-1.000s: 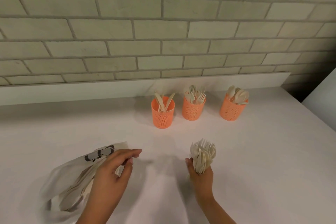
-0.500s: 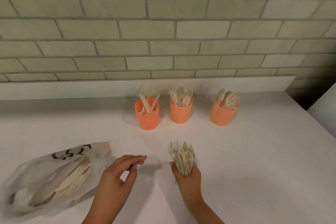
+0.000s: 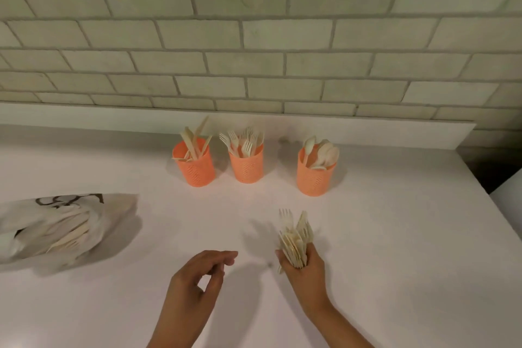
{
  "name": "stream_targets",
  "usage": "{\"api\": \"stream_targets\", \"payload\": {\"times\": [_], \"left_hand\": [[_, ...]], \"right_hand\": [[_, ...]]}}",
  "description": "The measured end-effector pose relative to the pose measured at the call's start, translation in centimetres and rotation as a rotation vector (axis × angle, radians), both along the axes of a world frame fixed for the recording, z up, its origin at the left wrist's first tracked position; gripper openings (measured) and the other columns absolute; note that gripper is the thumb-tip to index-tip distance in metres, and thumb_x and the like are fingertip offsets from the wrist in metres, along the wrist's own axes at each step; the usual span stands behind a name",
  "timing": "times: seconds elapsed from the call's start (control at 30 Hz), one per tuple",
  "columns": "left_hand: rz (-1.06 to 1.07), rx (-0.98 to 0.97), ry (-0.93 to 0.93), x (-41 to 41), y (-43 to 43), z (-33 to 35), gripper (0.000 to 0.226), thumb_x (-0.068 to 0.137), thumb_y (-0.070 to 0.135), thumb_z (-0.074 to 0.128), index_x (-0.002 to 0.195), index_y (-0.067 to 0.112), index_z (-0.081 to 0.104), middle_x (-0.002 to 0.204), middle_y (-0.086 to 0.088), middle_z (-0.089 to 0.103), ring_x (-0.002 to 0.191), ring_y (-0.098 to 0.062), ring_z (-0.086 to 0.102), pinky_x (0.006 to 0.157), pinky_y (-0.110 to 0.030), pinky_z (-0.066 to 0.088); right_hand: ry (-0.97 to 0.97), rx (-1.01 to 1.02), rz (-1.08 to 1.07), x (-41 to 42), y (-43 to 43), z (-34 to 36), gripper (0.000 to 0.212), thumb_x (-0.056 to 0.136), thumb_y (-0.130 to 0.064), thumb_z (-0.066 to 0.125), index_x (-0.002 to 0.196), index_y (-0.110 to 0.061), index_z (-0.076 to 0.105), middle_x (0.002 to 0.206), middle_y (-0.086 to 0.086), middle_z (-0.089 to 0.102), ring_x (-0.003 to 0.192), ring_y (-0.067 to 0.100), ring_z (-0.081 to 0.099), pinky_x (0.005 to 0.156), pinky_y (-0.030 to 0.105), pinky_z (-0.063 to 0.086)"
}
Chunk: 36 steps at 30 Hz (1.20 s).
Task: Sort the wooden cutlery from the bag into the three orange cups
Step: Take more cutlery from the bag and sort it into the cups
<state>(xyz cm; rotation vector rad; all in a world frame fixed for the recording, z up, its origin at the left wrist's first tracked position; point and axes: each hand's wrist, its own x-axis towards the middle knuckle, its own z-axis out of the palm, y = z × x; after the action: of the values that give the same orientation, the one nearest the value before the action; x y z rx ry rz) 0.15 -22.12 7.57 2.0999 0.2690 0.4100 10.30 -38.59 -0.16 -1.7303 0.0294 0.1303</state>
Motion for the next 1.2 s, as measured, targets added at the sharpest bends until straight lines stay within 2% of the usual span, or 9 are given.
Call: {"api": "stream_targets", "payload": {"times": [0.13, 0.3, 0.47, 0.6, 0.77, 0.87, 0.93, 1.07, 1.2], "left_hand": [[0.04, -0.055, 0.085, 0.0, -2.3, 0.3, 0.05, 0.086, -0.007, 0.055, 0.092, 0.04, 0.069, 0.088, 0.017, 0.069, 0.082, -0.008, 0.062, 0.071, -0.007, 0.043], [0.065, -0.115, 0.169, 1.7, -3.8, 0.8, 0.039, 0.086, 0.001, 0.059, 0.083, 0.037, 0.073, 0.087, 0.022, 0.069, 0.079, -0.003, 0.062, 0.066, -0.004, 0.042], [0.053, -0.306, 0.21, 4.5, -4.9, 2.6, 0.016, 0.081, 0.019, 0.07, 0.07, 0.03, 0.073, 0.077, 0.019, 0.071, 0.066, -0.001, 0.061, 0.062, -0.007, 0.044], [-0.002, -0.395, 0.158, 6.1, -6.1, 4.2, 0.014, 0.07, 0.025, 0.078, 0.06, 0.023, 0.068, 0.062, 0.006, 0.068, 0.058, -0.014, 0.056, 0.056, -0.015, 0.044], [0.009, -0.387, 0.09, 6.0, -6.8, 4.5, 0.02, 0.059, 0.019, 0.086, 0.061, 0.023, 0.067, 0.053, 0.01, 0.056, 0.048, -0.004, 0.04, 0.05, -0.013, 0.036], [0.042, -0.401, 0.063, 5.5, -7.0, 4.6, 0.021, 0.058, 0.017, 0.086, 0.065, 0.03, 0.071, 0.059, 0.009, 0.064, 0.049, -0.002, 0.044, 0.051, -0.013, 0.04], [0.058, -0.433, 0.066, 5.3, -7.2, 4.8, 0.021, 0.057, 0.017, 0.087, 0.066, 0.03, 0.072, 0.061, 0.009, 0.066, 0.05, -0.003, 0.046, 0.053, -0.014, 0.043], [0.09, -0.479, 0.067, 5.4, -7.5, 5.5, 0.022, 0.055, 0.016, 0.088, 0.065, 0.022, 0.07, 0.061, 0.006, 0.067, 0.05, -0.005, 0.053, 0.054, -0.016, 0.049], [0.075, -0.6, 0.075, 5.7, -7.0, 6.4, 0.016, 0.06, 0.008, 0.084, 0.069, 0.015, 0.073, 0.064, -0.001, 0.072, 0.055, -0.006, 0.063, 0.055, -0.014, 0.051]], "right_hand": [[0.105, 0.043, 0.04, 0.2, -1.1, -0.2, 0.023, 0.083, -0.009, 0.067, 0.092, -0.027, 0.056, 0.078, -0.005, 0.067, 0.064, -0.003, 0.064, 0.058, 0.007, 0.047], [0.338, 0.335, 0.076, -0.3, -1.7, 2.9, 0.005, 0.084, -0.01, 0.065, 0.085, -0.01, 0.06, 0.063, 0.006, 0.058, 0.055, 0.021, 0.055, 0.056, 0.031, 0.047], [0.547, 0.489, 0.241, -1.3, -1.8, 8.2, 0.008, 0.082, 0.002, 0.06, 0.086, -0.005, 0.058, 0.051, 0.009, 0.045, 0.038, 0.02, 0.04, 0.042, 0.025, 0.036], [0.481, 0.396, 0.252, -1.6, -1.5, 10.7, 0.004, 0.078, 0.003, 0.063, 0.081, 0.001, 0.062, 0.049, 0.012, 0.047, 0.037, 0.021, 0.042, 0.041, 0.023, 0.038], [0.274, 0.164, 0.192, -1.9, -0.5, 11.7, 0.024, 0.073, 0.006, 0.062, 0.078, -0.016, 0.068, 0.062, 0.0, 0.067, 0.046, 0.007, 0.061, 0.044, 0.021, 0.046], [0.246, 0.196, 0.136, -2.2, -0.1, 11.8, 0.027, 0.081, 0.013, 0.055, 0.094, -0.01, 0.062, 0.08, 0.0, 0.069, 0.061, -0.006, 0.067, 0.048, 0.01, 0.048], [0.233, 0.199, 0.102, -2.4, 0.3, 12.0, 0.025, 0.085, 0.011, 0.052, 0.1, -0.009, 0.059, 0.09, 0.006, 0.067, 0.068, -0.003, 0.069, 0.054, 0.013, 0.053], [0.123, 0.05, 0.075, -2.7, 0.7, 11.3, 0.026, 0.085, -0.002, 0.056, 0.092, -0.028, 0.056, 0.097, 0.0, 0.067, 0.086, 0.009, 0.07, 0.081, 0.033, 0.059], [-0.072, -0.297, 0.119, -2.5, 0.3, 11.6, 0.033, 0.075, -0.023, 0.067, 0.098, -0.034, 0.045, 0.083, -0.01, 0.065, 0.075, 0.007, 0.066, 0.065, 0.019, 0.053]]}}
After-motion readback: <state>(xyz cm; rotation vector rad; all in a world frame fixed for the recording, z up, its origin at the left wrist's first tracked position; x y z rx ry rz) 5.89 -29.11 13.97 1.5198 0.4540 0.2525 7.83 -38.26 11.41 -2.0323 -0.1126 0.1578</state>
